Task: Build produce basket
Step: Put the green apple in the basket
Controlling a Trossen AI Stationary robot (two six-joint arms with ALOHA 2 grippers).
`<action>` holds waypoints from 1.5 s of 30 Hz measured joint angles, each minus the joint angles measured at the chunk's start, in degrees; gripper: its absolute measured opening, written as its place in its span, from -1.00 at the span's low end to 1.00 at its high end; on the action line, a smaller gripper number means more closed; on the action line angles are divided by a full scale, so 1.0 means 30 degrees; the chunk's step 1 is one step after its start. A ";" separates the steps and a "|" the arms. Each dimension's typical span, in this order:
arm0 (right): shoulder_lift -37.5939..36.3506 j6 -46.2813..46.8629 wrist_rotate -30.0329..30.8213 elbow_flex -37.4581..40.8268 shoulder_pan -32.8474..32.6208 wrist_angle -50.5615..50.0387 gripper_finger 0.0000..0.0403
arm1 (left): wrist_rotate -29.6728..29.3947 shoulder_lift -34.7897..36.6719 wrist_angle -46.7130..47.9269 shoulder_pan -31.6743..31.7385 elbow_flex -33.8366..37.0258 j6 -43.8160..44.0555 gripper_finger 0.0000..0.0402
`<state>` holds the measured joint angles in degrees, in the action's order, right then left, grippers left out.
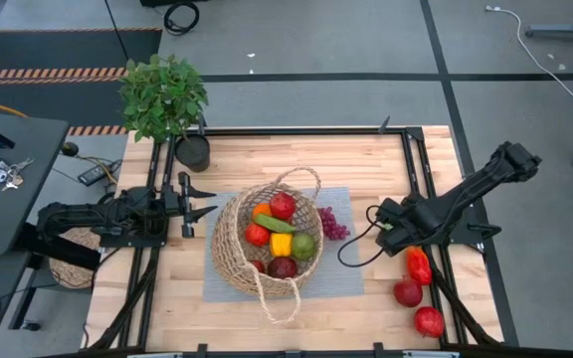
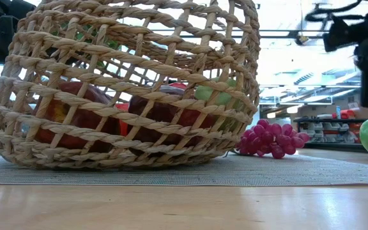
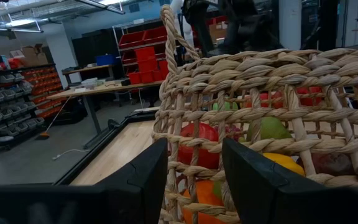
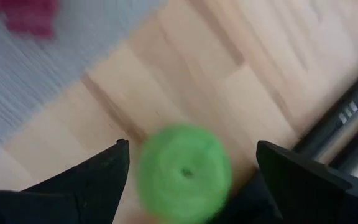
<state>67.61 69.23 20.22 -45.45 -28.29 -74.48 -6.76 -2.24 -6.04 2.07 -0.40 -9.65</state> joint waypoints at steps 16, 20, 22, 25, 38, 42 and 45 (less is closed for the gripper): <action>0.0314 -0.2103 -0.3529 0.0078 0.1540 0.0780 0.87 | -0.0003 0.0005 -0.0001 -0.0005 0.0003 0.0003 -0.20; 0.1546 -0.3392 -0.4953 -0.0108 0.2227 0.0337 0.81 | -0.0003 0.0003 -0.0001 -0.0007 0.0003 0.0000 -0.20; 0.2278 -0.3438 -0.4984 -0.0483 0.2594 -0.0818 0.78 | -0.0002 0.0002 -0.0001 -0.0006 0.0000 0.0007 -0.20; 0.3281 -0.3735 -0.4964 -0.1002 0.2956 -0.2062 0.75 | -0.0003 0.0003 -0.0001 -0.0004 0.0003 0.0007 -0.20; 0.6962 -0.8022 -0.7612 -0.1073 0.4728 -0.1727 0.74 | -0.0003 0.0003 -0.0001 -0.0007 0.0003 0.0002 -0.20; 0.8021 -0.9219 -0.7388 -0.1073 0.5556 -0.0884 0.74 | -0.0004 0.0007 -0.0001 -0.0007 0.0002 0.0000 -0.20; 0.8599 -1.0056 -0.7277 -0.1087 0.6141 -0.0197 0.74 | -0.0005 0.0001 -0.0001 -0.0004 0.0005 0.0005 -0.20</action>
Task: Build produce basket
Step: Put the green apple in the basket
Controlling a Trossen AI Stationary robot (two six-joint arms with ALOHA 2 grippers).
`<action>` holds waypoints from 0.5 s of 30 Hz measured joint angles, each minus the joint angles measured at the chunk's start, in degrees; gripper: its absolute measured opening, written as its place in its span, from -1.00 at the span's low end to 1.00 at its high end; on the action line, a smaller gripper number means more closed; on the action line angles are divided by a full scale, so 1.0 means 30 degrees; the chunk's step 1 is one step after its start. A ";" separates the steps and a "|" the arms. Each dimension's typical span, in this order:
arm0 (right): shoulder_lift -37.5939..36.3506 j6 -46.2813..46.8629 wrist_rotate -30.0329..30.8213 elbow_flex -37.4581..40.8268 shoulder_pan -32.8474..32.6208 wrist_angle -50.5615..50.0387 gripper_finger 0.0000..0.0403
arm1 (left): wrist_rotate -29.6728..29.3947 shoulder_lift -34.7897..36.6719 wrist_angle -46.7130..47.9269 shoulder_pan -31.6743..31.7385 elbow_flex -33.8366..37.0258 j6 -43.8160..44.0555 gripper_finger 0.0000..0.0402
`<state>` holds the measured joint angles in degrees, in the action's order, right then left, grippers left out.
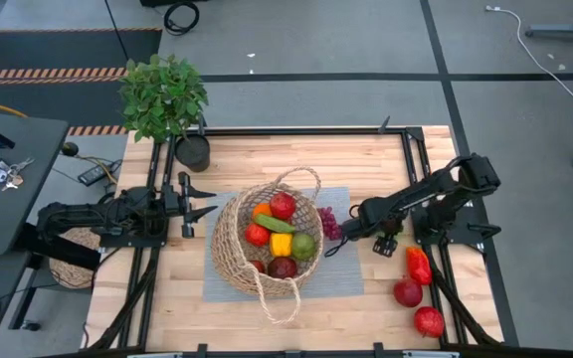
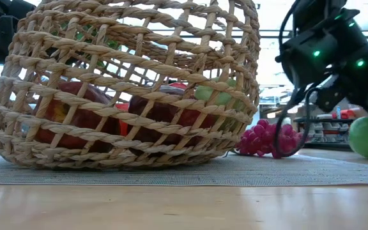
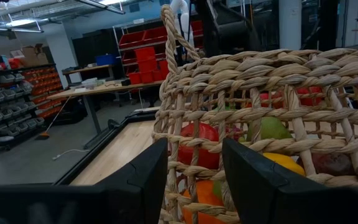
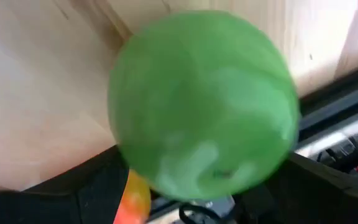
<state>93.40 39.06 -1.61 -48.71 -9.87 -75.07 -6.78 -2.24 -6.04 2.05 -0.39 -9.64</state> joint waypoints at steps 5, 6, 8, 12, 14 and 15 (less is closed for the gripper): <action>0.0379 -0.0812 0.0792 0.0000 0.0504 0.1602 0.74 | 0.0002 0.0002 0.0000 0.0001 -0.0003 -0.0005 -0.20; 0.0379 -0.0928 0.0948 0.0000 0.0537 0.1862 0.74 | -0.0003 -0.0001 0.0000 -0.0001 -0.0003 -0.0002 -0.20; 0.0335 -0.1091 0.1152 0.0007 0.0605 0.2760 0.74 | 0.0003 -0.0001 0.0000 0.0002 -0.0004 -0.0005 -0.20; 0.0337 -0.1953 0.1240 0.0000 0.0915 0.4209 0.83 | 0.0005 0.0002 0.0000 0.0002 -0.0004 -0.0003 -0.20; 0.0386 -0.2264 0.1246 0.0000 0.1150 0.4616 0.91 | 0.0005 0.0003 0.0000 -0.0001 -0.0003 0.0000 -0.20; 0.0386 -0.2433 0.1256 0.0000 0.1282 0.4584 0.95 | -0.0003 0.0005 0.0000 -0.0002 -0.0005 -0.0005 -0.20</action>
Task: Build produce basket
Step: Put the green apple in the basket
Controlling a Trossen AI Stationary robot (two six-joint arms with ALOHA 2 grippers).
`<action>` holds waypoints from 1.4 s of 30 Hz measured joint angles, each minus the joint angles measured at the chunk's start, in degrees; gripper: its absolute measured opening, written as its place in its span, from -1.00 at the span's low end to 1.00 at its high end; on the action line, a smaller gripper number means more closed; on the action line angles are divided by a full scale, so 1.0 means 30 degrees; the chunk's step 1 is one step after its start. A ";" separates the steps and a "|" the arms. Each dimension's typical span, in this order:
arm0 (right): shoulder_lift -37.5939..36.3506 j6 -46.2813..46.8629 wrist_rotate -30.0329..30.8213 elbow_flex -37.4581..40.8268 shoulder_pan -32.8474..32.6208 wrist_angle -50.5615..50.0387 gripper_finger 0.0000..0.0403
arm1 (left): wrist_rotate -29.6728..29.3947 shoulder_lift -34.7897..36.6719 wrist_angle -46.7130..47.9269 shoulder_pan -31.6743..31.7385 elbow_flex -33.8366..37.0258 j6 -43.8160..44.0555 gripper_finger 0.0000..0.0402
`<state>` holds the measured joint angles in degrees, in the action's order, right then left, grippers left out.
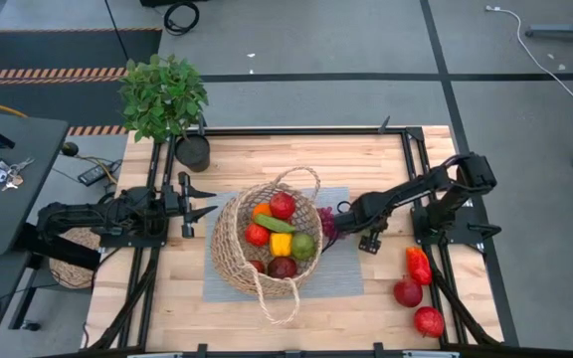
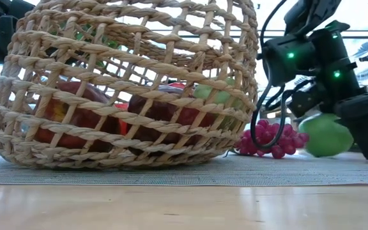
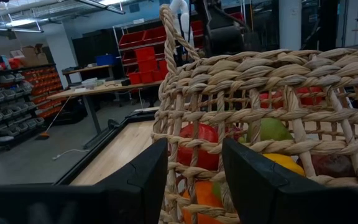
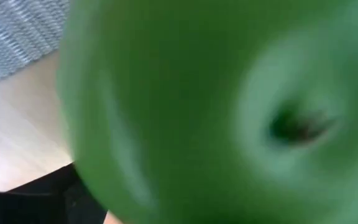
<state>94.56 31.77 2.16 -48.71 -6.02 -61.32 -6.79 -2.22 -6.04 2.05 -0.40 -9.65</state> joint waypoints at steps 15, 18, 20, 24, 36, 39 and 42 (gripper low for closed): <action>-0.1044 -0.1373 0.1555 -0.1532 0.0641 -0.1511 0.94 | 0.0007 -0.0006 0.0000 0.0006 0.0005 0.0001 -0.20; -0.1504 -0.2024 0.2270 -0.1668 0.0634 -0.0657 0.94 | 0.0001 0.0002 0.0000 0.0002 0.0006 0.0007 -0.20; -0.1710 -0.2255 0.2679 -0.1676 0.0640 -0.0389 0.94 | 0.0002 0.0000 0.0000 0.0000 0.0006 0.0005 -0.20; -0.2435 -0.2301 0.3483 -0.1676 0.0634 0.0194 0.94 | 0.0004 -0.0005 0.0000 0.0004 0.0005 0.0004 -0.20; -0.4466 -0.2812 0.5481 0.0400 0.0692 0.4039 0.93 | 0.0007 -0.0006 0.0007 -0.0002 0.0006 0.0000 -0.20; -0.4587 -0.2542 0.5155 0.1463 0.0698 0.5978 0.92 | 0.0007 -0.0005 0.0007 0.0001 0.0006 0.0001 -0.20; -0.4634 -0.2109 0.4787 0.2430 0.0692 0.6902 0.92 | 0.0007 -0.0002 0.0004 0.0006 0.0006 0.0000 -0.20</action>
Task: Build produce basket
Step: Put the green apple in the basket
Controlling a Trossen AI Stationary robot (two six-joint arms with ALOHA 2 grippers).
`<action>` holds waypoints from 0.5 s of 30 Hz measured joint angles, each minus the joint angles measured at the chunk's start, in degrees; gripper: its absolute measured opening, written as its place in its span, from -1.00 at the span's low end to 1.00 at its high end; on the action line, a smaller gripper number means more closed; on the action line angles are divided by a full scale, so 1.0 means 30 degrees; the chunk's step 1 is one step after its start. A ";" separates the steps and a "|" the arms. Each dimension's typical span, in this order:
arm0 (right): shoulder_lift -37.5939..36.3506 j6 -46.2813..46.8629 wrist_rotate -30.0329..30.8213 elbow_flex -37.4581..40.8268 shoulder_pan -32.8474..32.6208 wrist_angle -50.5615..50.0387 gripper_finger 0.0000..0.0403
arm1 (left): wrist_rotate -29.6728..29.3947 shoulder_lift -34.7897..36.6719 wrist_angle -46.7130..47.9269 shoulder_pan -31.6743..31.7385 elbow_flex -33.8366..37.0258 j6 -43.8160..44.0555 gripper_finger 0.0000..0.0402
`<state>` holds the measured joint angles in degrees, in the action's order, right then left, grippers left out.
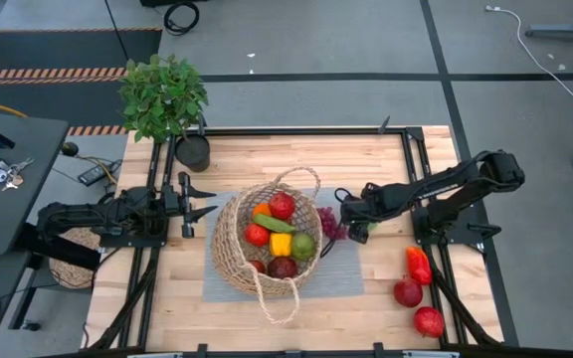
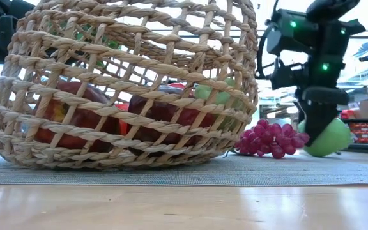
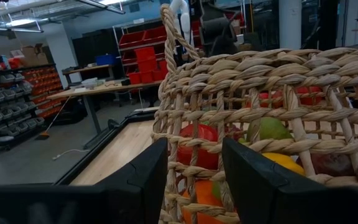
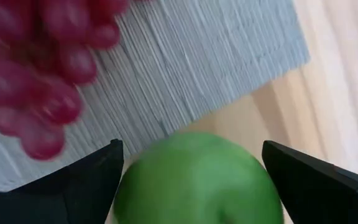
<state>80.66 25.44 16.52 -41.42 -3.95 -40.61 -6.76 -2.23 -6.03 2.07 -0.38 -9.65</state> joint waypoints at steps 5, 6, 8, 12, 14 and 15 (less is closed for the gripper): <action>0.0000 0.0871 -0.0033 0.0891 0.0004 0.0107 0.87 | 0.0000 0.0004 -0.0004 -0.0007 -0.0001 0.0001 -0.20; -0.0016 0.0959 -0.0028 0.0953 -0.0020 0.0145 0.85 | -0.0007 0.0004 -0.0004 -0.0007 0.0000 0.0007 -0.20; -0.0029 0.1039 -0.0006 0.0998 -0.0071 0.0111 0.79 | -0.0002 0.0004 -0.0004 -0.0005 -0.0005 0.0000 -0.20; -0.0029 0.1033 0.0038 0.1009 -0.0109 0.0151 0.70 | -0.0005 0.0004 -0.0004 -0.0007 -0.0005 0.0000 -0.20; -0.0005 0.1017 0.0017 0.0897 -0.0131 -0.0011 0.69 | 0.0000 0.0004 -0.0004 0.0000 0.0000 0.0000 -0.20; -0.0001 0.1017 -0.0025 0.0743 -0.0154 -0.0232 0.68 | 0.0000 0.0004 -0.0004 -0.0004 -0.0004 0.0000 -0.20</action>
<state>80.66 28.49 16.45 -39.19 -4.41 -41.31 -6.76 -2.22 -6.04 2.05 -0.39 -9.65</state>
